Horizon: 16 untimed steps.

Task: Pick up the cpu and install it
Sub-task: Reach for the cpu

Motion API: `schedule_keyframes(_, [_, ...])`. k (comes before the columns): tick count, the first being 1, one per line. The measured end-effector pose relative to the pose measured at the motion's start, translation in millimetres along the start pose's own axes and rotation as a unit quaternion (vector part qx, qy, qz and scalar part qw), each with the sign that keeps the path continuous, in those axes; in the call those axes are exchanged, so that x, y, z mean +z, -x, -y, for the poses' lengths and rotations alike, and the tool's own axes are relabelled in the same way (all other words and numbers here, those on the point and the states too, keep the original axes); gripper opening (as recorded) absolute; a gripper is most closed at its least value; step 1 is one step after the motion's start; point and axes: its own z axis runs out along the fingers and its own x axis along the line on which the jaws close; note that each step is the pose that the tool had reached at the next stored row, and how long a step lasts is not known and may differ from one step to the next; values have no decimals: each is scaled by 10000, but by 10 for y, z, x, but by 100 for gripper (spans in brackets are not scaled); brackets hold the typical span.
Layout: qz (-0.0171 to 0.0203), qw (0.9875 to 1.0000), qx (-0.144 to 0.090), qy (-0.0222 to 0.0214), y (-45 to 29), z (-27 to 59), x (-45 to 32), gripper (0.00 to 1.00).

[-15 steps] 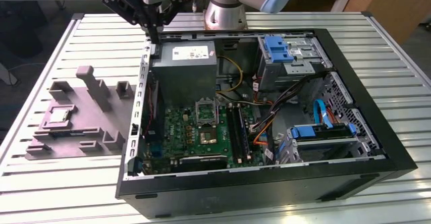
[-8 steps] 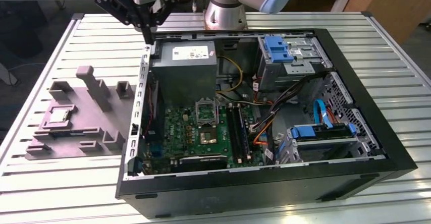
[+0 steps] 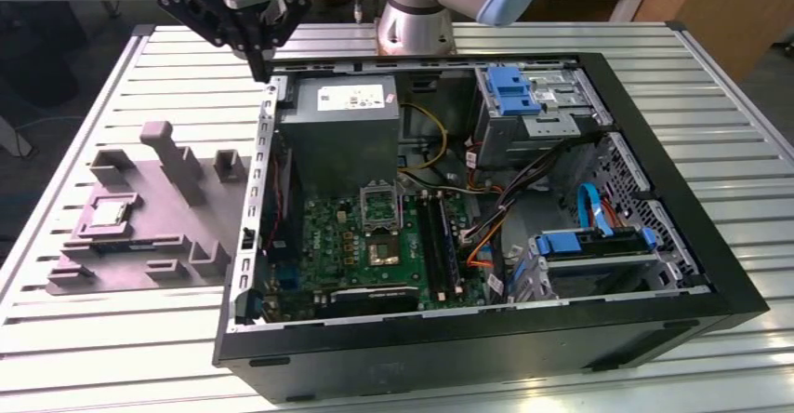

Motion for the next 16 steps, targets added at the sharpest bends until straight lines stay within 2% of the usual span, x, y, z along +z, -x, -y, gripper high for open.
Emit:
schedule_keyframes(9, [-2, 10000, 0, -1, -174, 13, -3, 11])
schedule_keyframes(16, [-4, 10000, 0, 0, -261, 20, -4, 11])
